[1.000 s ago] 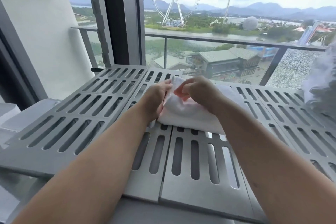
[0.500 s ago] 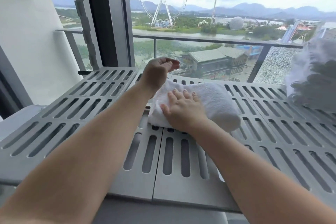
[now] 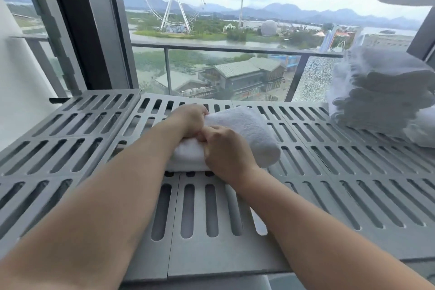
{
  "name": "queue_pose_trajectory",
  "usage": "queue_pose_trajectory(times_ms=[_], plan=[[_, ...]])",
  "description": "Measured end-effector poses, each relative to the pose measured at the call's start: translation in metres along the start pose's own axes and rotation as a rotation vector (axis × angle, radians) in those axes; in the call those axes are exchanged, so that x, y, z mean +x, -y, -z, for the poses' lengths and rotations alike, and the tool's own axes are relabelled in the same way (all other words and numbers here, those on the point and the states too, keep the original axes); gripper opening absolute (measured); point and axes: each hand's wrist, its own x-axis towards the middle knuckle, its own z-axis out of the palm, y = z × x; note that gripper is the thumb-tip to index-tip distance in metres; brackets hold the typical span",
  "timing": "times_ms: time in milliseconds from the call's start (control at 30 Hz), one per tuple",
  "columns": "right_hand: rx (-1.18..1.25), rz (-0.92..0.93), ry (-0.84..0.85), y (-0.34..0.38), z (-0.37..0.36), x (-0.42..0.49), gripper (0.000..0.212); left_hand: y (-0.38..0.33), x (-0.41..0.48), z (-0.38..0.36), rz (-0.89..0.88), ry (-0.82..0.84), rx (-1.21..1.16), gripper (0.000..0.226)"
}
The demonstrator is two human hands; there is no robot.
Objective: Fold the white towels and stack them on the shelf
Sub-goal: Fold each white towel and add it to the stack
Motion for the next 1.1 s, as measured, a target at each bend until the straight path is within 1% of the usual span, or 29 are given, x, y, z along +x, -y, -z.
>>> queue_pose_trajectory(times_ms=[67,200,300,367,467,533,600,667,733,800,833,900,933,967,1033,1067,1100], plan=[[0.013,0.000,-0.018,-0.005,0.003,-0.003,0.023,-0.001,-0.003,-0.004,0.005,-0.010,0.070,0.042],[0.022,-0.018,-0.067,-0.014,0.011,-0.012,0.023,-0.005,-0.009,-0.007,0.049,-0.042,0.127,0.041],[0.017,-0.035,-0.081,-0.024,0.019,-0.022,0.022,-0.011,-0.012,-0.009,0.076,-0.015,0.137,0.036],[0.018,-0.048,-0.097,-0.032,0.027,-0.028,0.021,-0.018,-0.015,-0.011,0.059,-0.006,0.135,0.029],[0.031,-0.082,-0.095,-0.040,0.043,-0.040,0.023,-0.034,-0.024,-0.017,0.017,-0.034,0.095,0.028],[-0.006,-0.092,-0.056,-0.044,0.057,-0.049,0.025,-0.048,-0.031,-0.023,-0.019,-0.021,0.093,0.028],[-0.067,-0.103,0.015,-0.048,0.075,-0.058,0.029,-0.066,-0.037,-0.026,-0.058,0.042,0.084,0.027],[-0.067,-0.136,0.070,-0.058,0.096,-0.064,0.029,-0.086,-0.044,-0.029,-0.078,0.115,0.047,0.024],[-0.021,-0.185,0.052,-0.072,0.120,-0.073,0.029,-0.110,-0.053,-0.031,-0.110,0.172,0.032,0.031],[-0.051,-0.224,0.044,-0.091,0.137,-0.087,0.032,-0.136,-0.062,-0.035,-0.151,0.185,-0.007,0.032],[-0.081,-0.254,0.098,-0.102,0.143,-0.095,0.036,-0.148,-0.067,-0.038,-0.168,0.184,-0.042,0.030],[-0.058,-0.365,0.273,-0.123,0.152,-0.111,0.044,-0.171,-0.076,-0.046,-0.177,0.183,-0.079,0.027],[-0.026,-0.420,0.350,-0.132,0.154,-0.119,0.044,-0.180,-0.080,-0.050,-0.177,0.182,-0.054,0.027],[-0.007,-0.451,0.396,-0.138,0.157,-0.126,0.044,-0.189,-0.083,-0.053,-0.182,0.163,0.023,0.028],[-0.019,-0.469,0.426,-0.146,0.160,-0.135,0.047,-0.202,-0.089,-0.057,-0.180,0.066,0.275,0.040],[-0.040,-0.471,0.428,-0.147,0.163,-0.139,0.049,-0.208,-0.094,-0.057,-0.152,0.005,0.375,0.049],[-0.055,-0.472,0.423,-0.147,0.164,-0.143,0.050,-0.213,-0.099,-0.056,-0.107,-0.029,0.424,0.055]])
